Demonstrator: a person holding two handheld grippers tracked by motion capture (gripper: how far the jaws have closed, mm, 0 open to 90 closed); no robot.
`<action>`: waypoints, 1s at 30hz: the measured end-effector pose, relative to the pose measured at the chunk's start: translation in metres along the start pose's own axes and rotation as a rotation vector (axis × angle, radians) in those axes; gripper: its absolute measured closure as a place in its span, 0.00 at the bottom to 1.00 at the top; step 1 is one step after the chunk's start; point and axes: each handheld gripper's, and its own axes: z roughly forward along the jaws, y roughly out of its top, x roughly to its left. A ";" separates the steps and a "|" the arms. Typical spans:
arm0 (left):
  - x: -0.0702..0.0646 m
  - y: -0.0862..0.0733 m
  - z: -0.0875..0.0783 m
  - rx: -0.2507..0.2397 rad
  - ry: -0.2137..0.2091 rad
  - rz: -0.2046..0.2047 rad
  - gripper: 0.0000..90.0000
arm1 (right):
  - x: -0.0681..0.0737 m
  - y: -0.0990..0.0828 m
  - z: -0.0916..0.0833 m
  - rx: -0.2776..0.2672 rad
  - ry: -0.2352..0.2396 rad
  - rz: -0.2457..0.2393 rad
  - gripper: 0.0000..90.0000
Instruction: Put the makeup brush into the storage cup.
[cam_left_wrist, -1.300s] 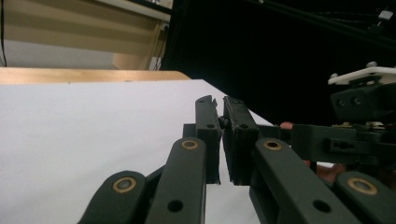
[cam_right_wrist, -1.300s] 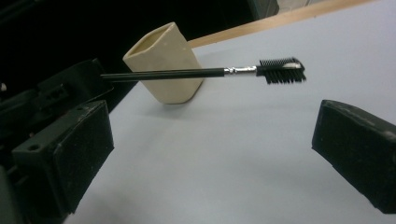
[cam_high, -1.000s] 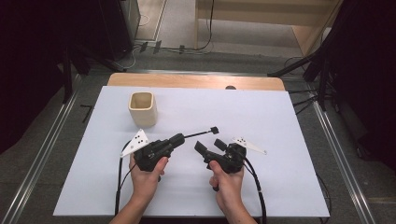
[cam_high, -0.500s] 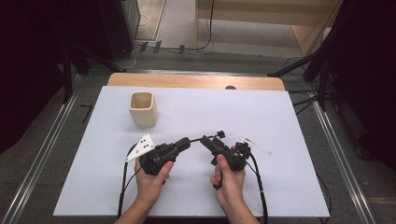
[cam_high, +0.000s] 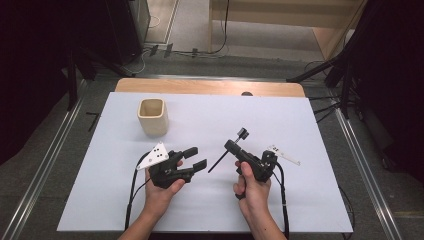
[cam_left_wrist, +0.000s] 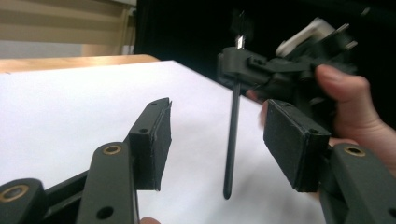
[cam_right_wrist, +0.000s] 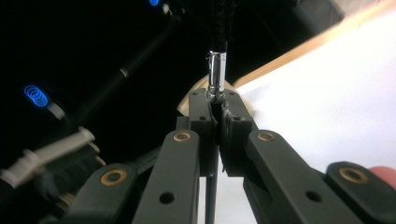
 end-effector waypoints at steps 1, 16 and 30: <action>0.000 0.000 0.000 0.000 0.000 0.000 0.46 | 0.000 0.000 0.000 0.000 0.000 0.000 0.97; -0.022 0.001 0.023 0.190 0.046 0.105 0.65 | 0.047 -0.008 0.017 0.144 -0.072 -0.374 0.97; -0.017 0.003 0.022 0.229 -0.001 0.076 0.96 | 0.059 -0.011 0.020 0.149 -0.070 -0.475 0.60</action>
